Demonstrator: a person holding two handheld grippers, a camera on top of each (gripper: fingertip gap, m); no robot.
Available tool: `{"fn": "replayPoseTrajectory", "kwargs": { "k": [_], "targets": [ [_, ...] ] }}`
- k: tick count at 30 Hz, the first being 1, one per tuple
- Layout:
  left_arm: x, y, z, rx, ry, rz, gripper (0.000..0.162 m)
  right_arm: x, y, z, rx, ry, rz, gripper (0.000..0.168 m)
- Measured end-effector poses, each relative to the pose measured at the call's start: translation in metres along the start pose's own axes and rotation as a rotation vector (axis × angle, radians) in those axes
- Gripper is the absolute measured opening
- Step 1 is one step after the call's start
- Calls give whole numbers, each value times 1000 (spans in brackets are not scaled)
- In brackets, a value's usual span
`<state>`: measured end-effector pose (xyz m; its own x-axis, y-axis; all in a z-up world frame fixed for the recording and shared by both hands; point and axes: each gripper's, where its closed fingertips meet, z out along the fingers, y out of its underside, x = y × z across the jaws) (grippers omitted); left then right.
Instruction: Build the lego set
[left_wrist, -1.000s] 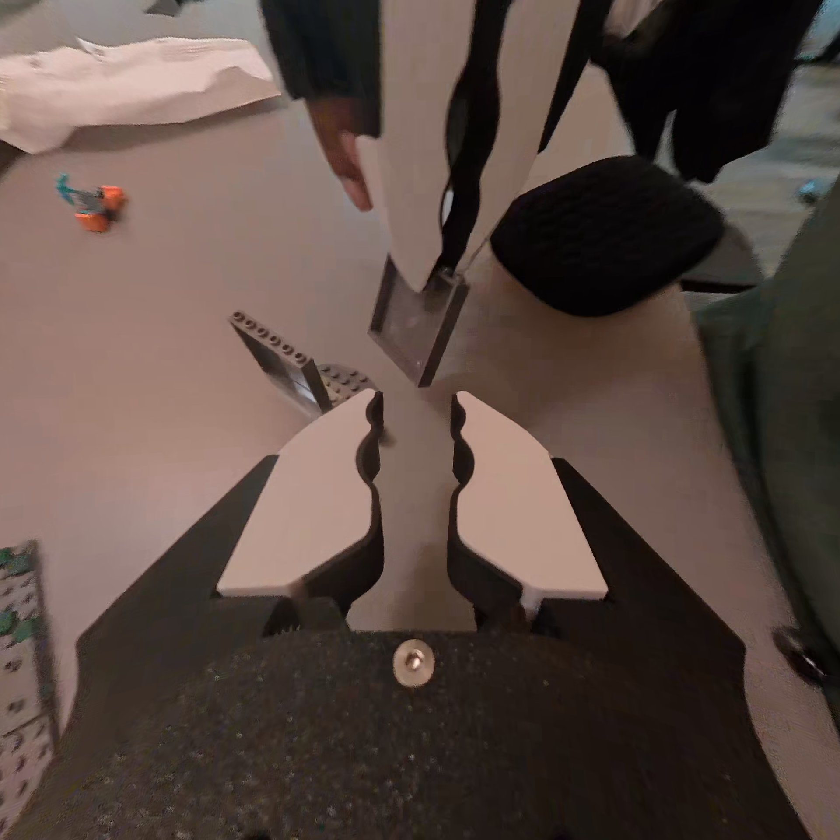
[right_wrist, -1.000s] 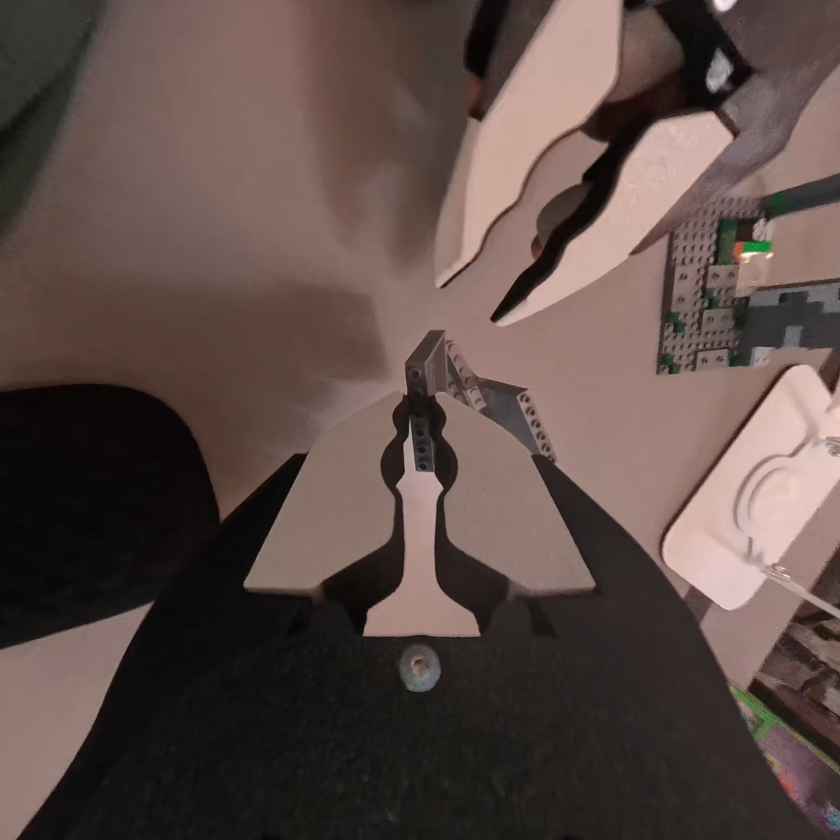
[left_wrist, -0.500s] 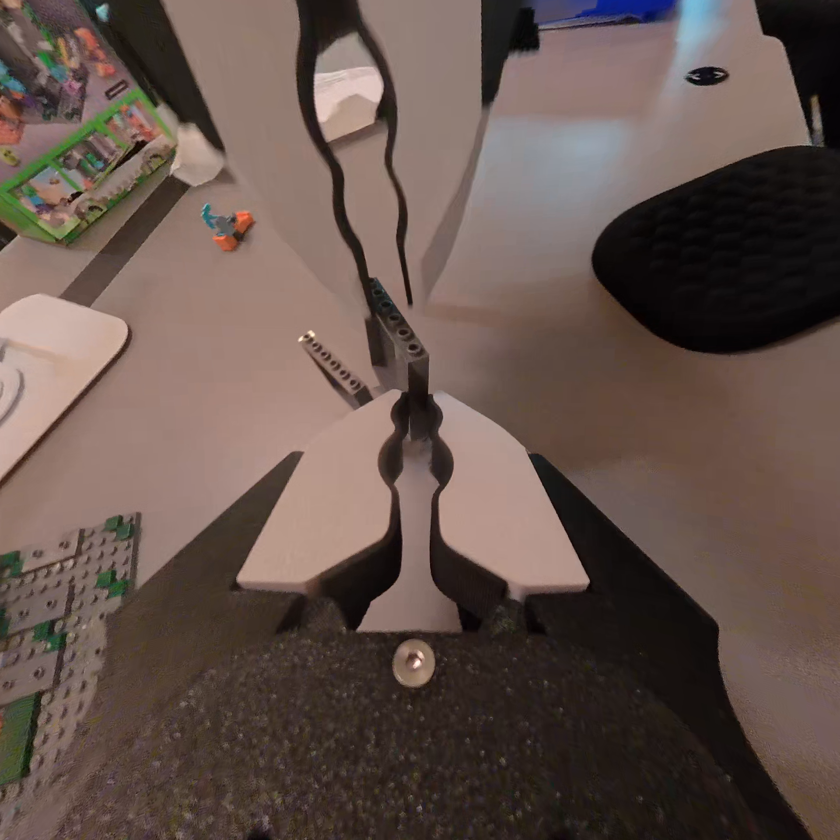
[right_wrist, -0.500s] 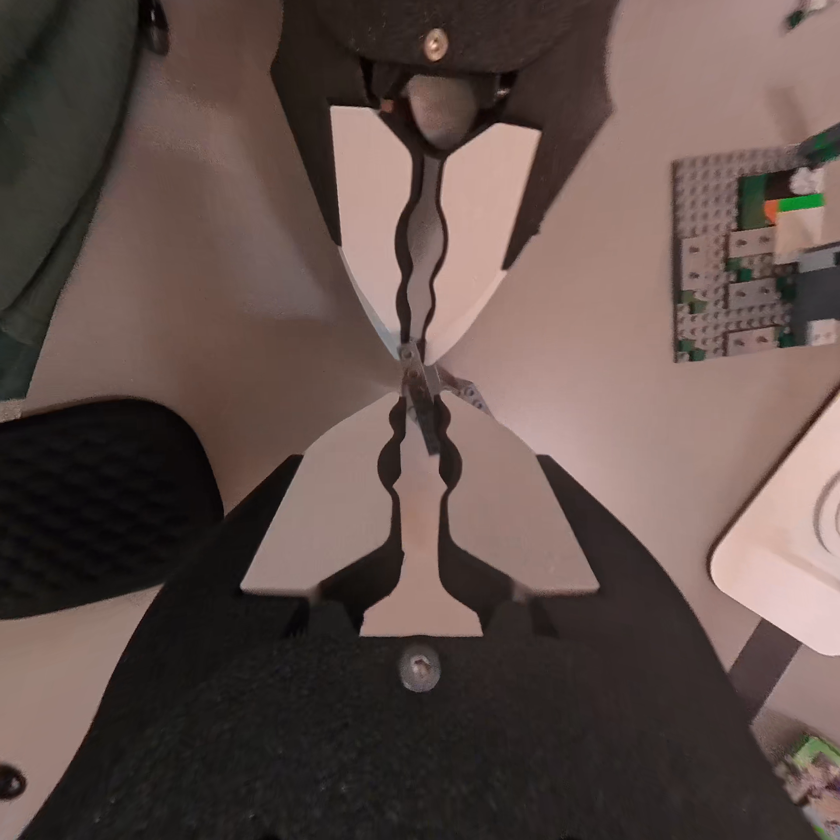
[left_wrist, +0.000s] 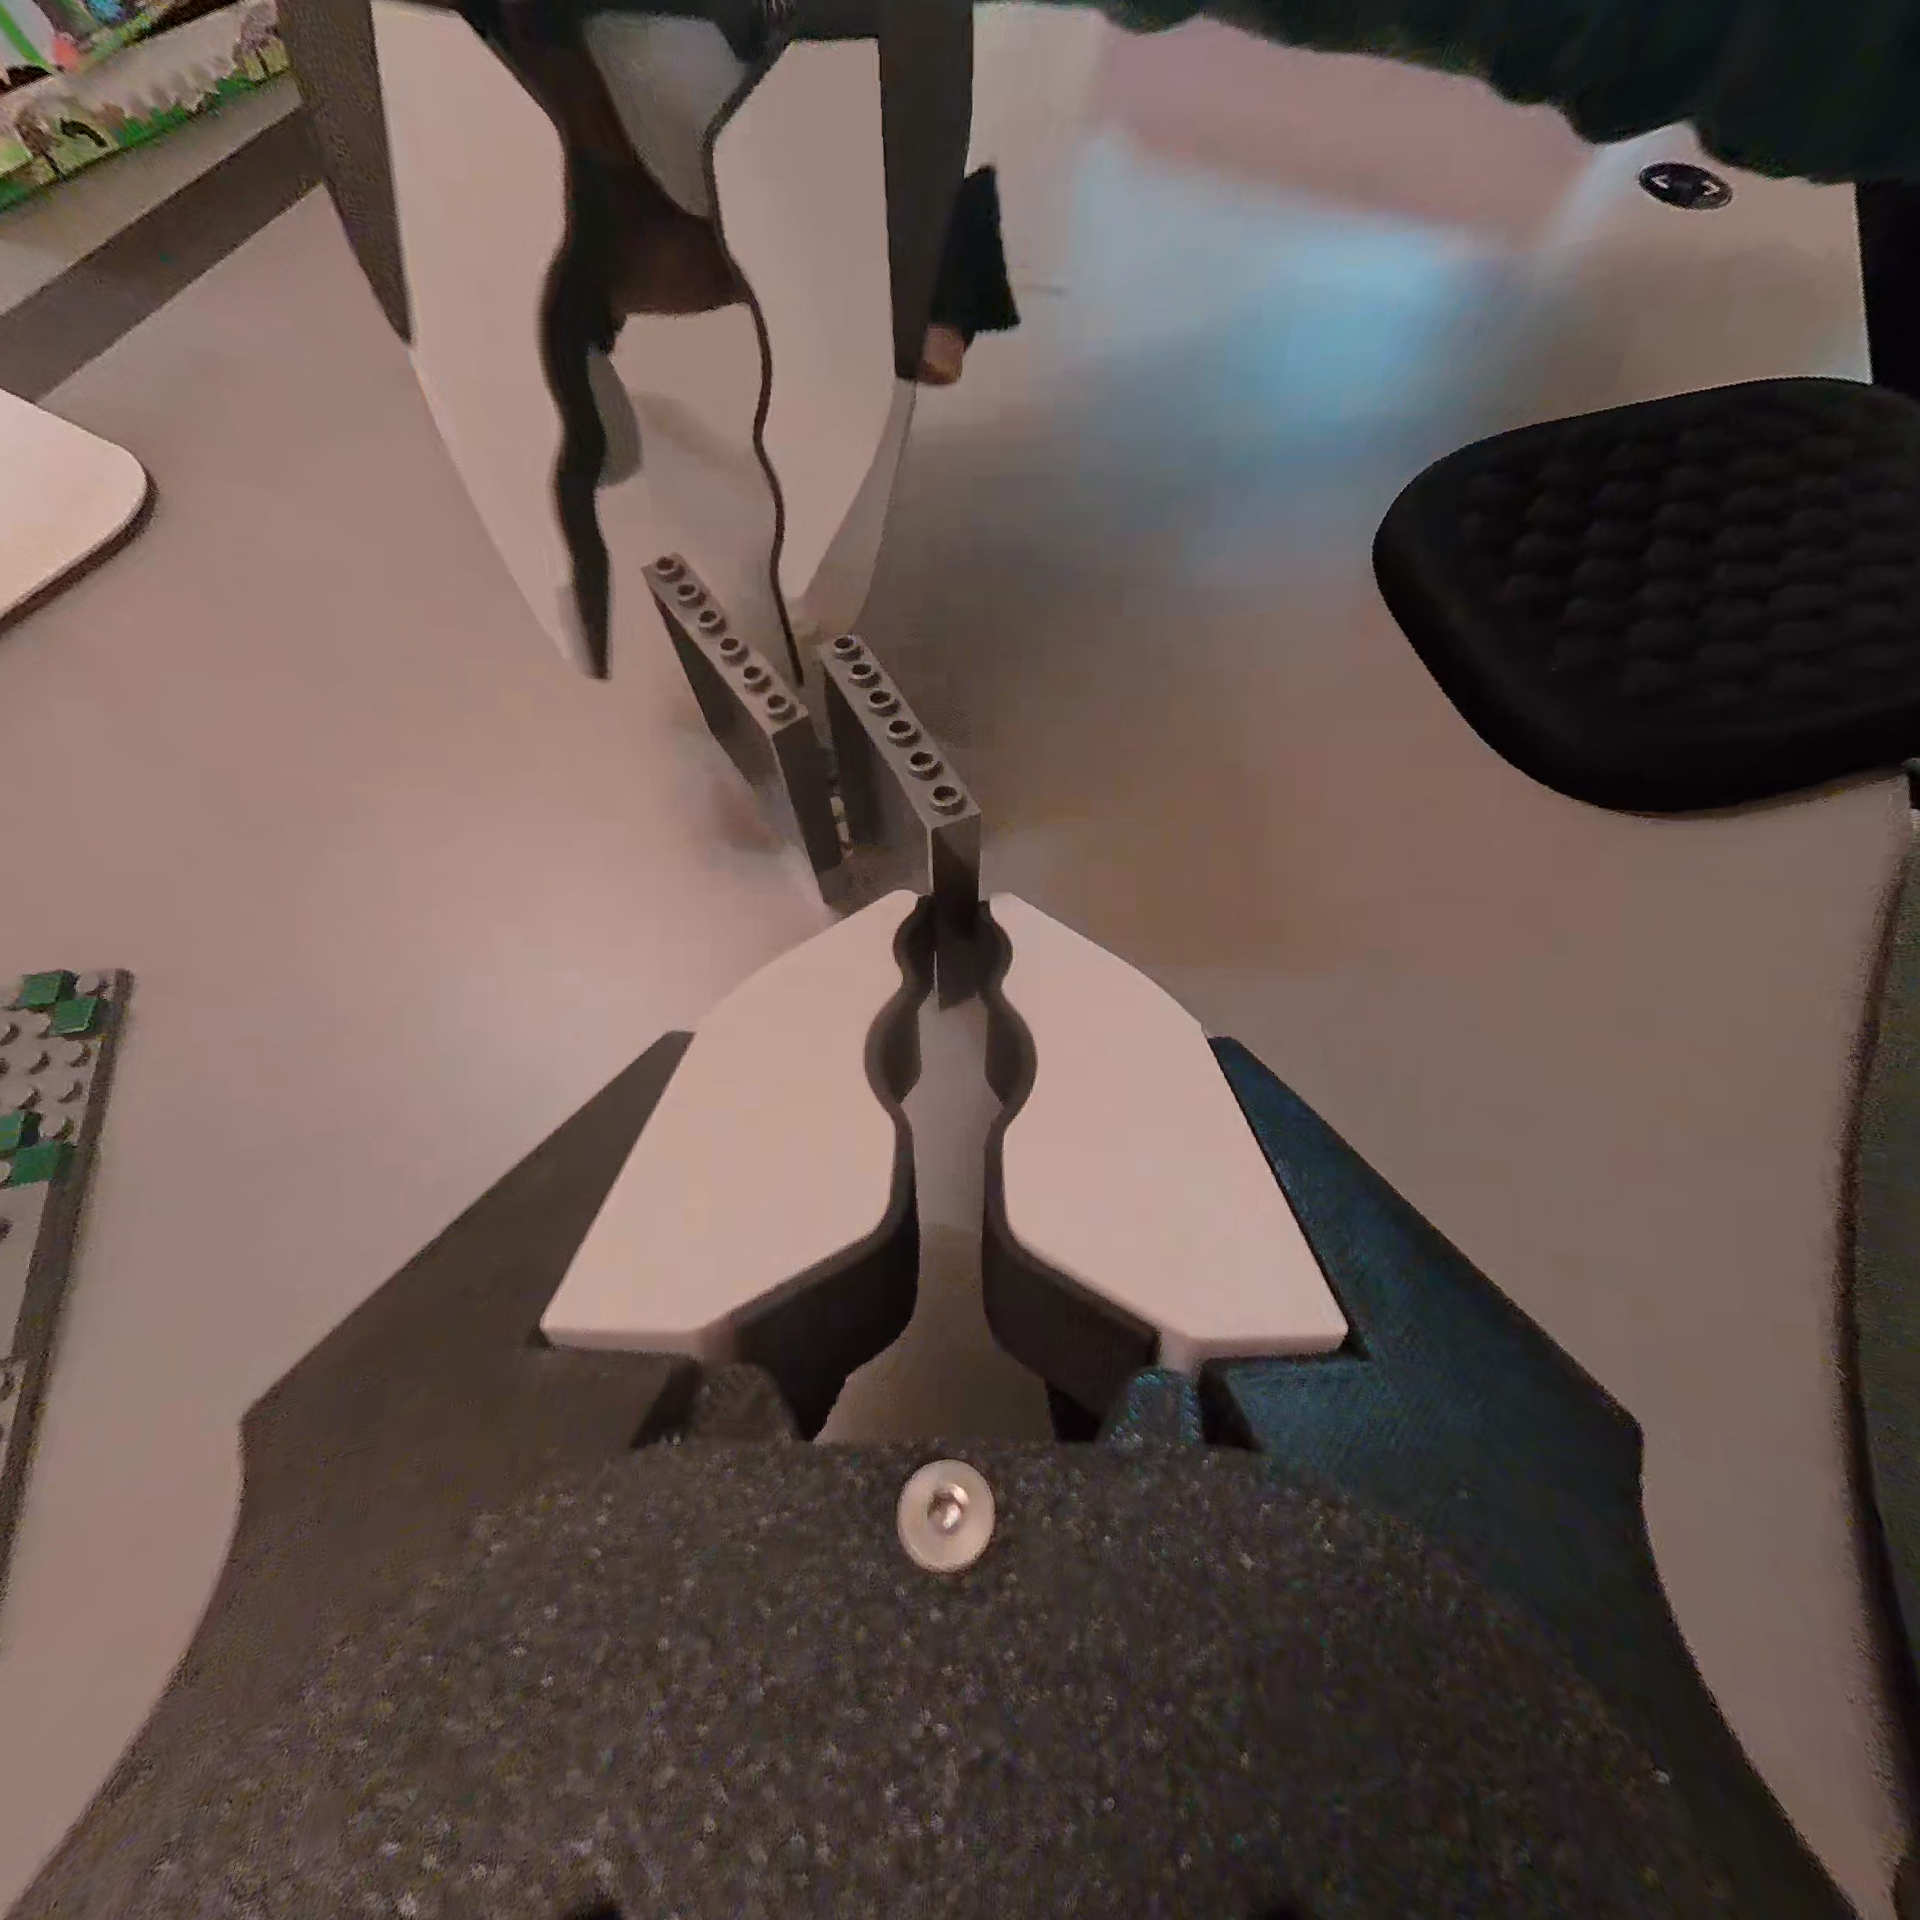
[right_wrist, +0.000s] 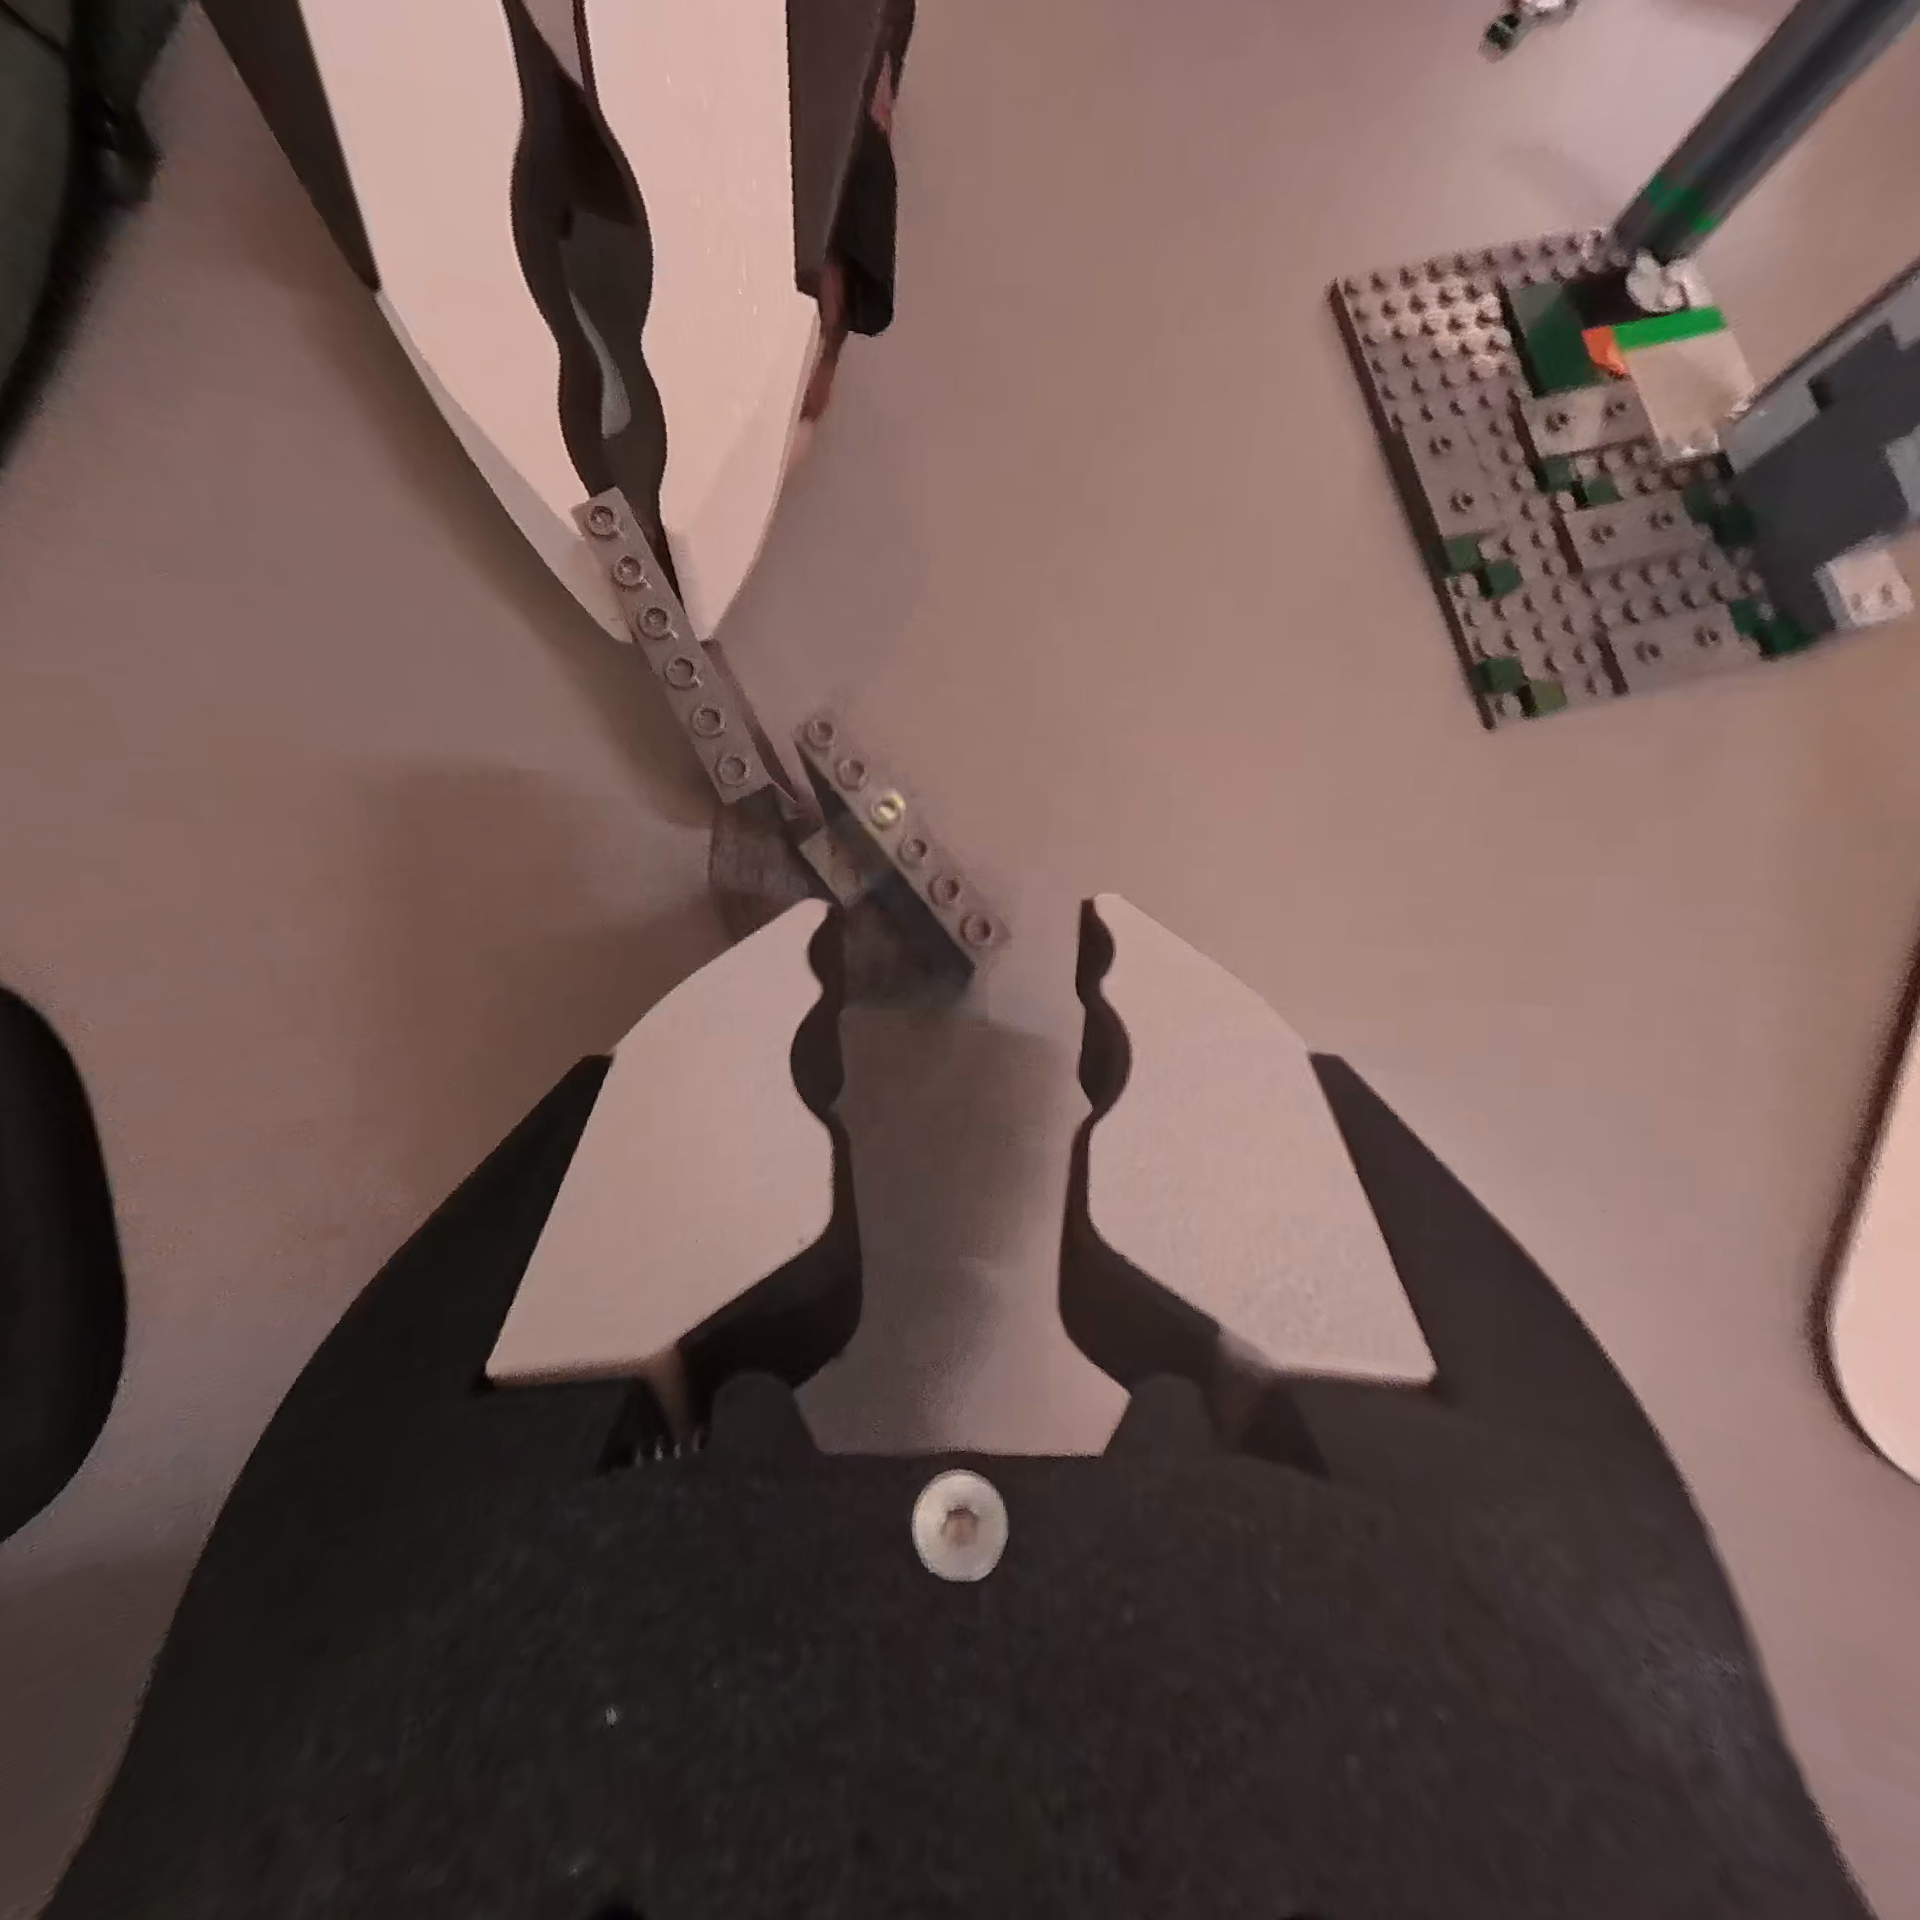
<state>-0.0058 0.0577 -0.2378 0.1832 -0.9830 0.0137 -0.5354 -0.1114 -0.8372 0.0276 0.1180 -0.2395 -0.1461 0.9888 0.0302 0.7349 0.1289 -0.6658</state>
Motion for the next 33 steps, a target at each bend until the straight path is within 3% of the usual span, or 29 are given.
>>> {"fn": "replayPoseTrajectory", "kwargs": {
  "k": [2,7,10,16,18,22,33],
  "targets": [
    [-3,1,-5,2,-1,-16,7,-1,3,5,-16,-34,28,18],
    [-7,6,-16,12,54,-13,7,-6,5,4,19,46,242,8],
    [-3,3,-24,53,170,55,7,-24,-1,6,66,58,313,8],
    [-3,5,-37,64,528,163,7,-37,0,6,19,71,273,8],
    [-9,7,-34,56,584,189,7,-36,-1,4,4,51,254,7],
    [-16,9,-23,46,641,211,7,-33,-2,5,6,31,256,8],
    [-20,15,-11,16,616,246,7,-36,0,7,13,54,256,9]
  ]
}}
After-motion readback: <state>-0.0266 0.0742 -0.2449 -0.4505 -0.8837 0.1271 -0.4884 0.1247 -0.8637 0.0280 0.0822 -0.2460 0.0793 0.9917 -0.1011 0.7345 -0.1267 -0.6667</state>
